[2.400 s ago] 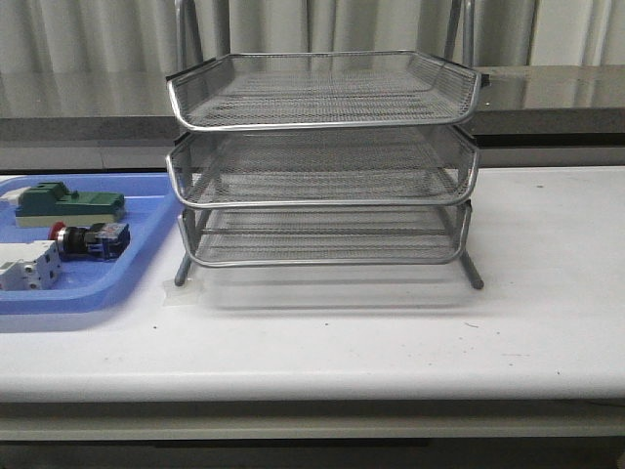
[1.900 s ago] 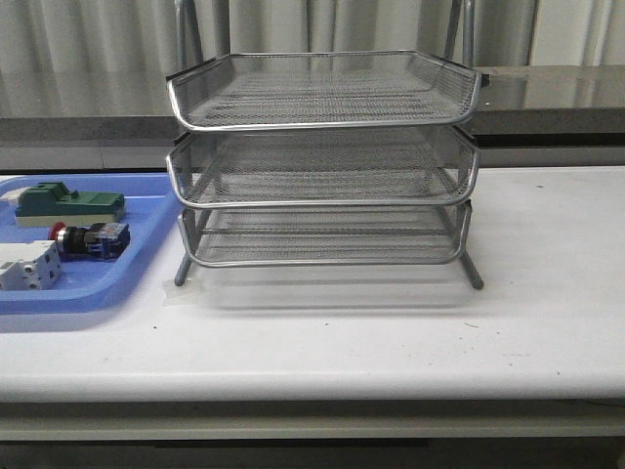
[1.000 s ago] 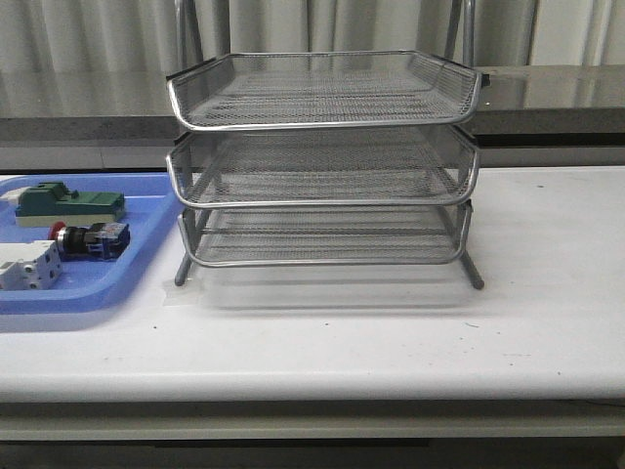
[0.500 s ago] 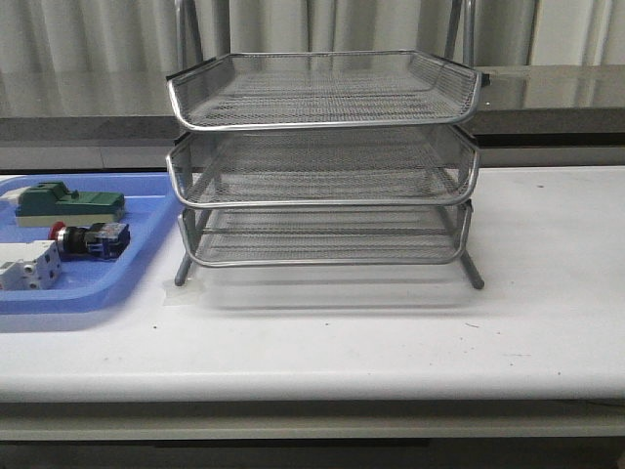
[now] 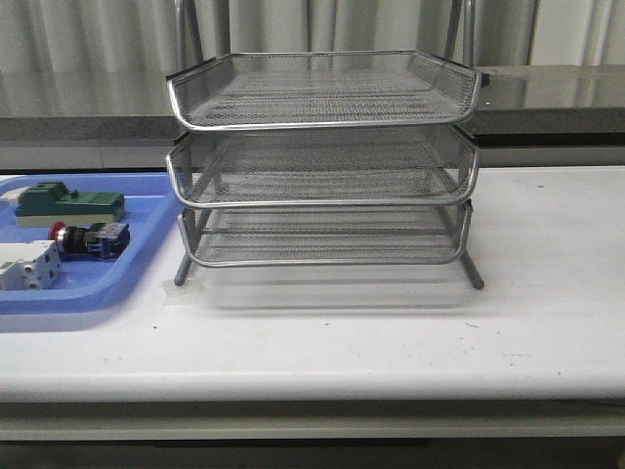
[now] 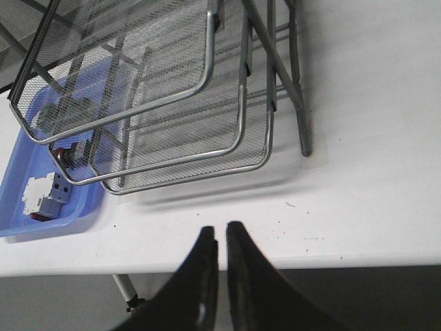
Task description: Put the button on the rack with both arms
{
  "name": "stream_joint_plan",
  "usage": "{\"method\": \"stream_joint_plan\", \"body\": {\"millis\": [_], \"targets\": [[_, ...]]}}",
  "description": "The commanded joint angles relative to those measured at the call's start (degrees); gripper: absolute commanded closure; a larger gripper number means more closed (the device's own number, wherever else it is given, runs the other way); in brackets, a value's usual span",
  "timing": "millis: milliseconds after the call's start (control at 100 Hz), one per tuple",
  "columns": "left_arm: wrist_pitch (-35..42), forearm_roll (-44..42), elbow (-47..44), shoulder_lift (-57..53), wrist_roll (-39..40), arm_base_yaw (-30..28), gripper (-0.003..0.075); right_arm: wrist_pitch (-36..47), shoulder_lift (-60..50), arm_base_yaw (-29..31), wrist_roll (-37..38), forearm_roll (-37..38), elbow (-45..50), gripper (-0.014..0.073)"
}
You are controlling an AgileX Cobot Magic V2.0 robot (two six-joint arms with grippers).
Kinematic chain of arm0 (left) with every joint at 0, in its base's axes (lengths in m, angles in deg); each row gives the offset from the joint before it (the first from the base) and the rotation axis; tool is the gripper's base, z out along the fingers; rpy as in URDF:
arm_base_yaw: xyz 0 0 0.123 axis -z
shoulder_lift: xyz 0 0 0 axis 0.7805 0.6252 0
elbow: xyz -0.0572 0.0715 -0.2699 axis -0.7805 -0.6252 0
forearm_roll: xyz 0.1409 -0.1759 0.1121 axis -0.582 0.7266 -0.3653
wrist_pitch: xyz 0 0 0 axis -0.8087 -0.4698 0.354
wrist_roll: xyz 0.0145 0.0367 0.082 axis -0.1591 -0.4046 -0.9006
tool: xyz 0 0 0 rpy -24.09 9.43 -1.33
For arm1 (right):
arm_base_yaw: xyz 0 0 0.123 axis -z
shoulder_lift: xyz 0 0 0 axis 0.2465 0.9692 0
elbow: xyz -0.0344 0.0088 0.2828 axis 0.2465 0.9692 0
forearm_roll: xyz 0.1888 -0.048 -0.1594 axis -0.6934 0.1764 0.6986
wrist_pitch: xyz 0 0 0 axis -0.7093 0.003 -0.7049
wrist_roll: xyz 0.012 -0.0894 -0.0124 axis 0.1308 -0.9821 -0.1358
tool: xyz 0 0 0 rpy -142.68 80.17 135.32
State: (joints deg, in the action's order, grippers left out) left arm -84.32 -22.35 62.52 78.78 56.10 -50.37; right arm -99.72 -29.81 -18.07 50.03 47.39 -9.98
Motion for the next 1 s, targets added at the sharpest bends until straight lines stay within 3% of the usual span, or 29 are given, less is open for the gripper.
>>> {"method": "stream_joint_plan", "body": {"millis": [0,80,150,360,760,990], "targets": [[4.6,0.0,-2.5,-1.8,0.6,-0.1,0.074,3.8,2.0,0.1,-0.2,-4.0,-2.1,0.0385],[4.6,0.0,-2.5,-1.8,0.6,-0.1,0.074,4.5,3.9,0.1,-0.2,-5.4,-2.1,0.027],[4.6,0.0,-2.5,-1.8,0.6,-0.1,0.074,5.8,5.8,0.1,-0.2,-6.4,-2.1,0.0225],[4.6,0.0,-2.5,-1.8,0.6,-0.1,0.074,8.7,13.9,-0.1,-4.0,-13.7,-2.1,0.0224],[4.6,0.0,-2.5,-1.8,0.6,-0.1,0.074,11.4,29.8,-3.4,-30.7,-40.5,-3.2,0.0224],[4.6,0.0,-2.5,-1.8,0.6,-0.1,0.074,8.3,36.8,-3.4,-40.4,-48.7,-8.0,0.0224]]}}
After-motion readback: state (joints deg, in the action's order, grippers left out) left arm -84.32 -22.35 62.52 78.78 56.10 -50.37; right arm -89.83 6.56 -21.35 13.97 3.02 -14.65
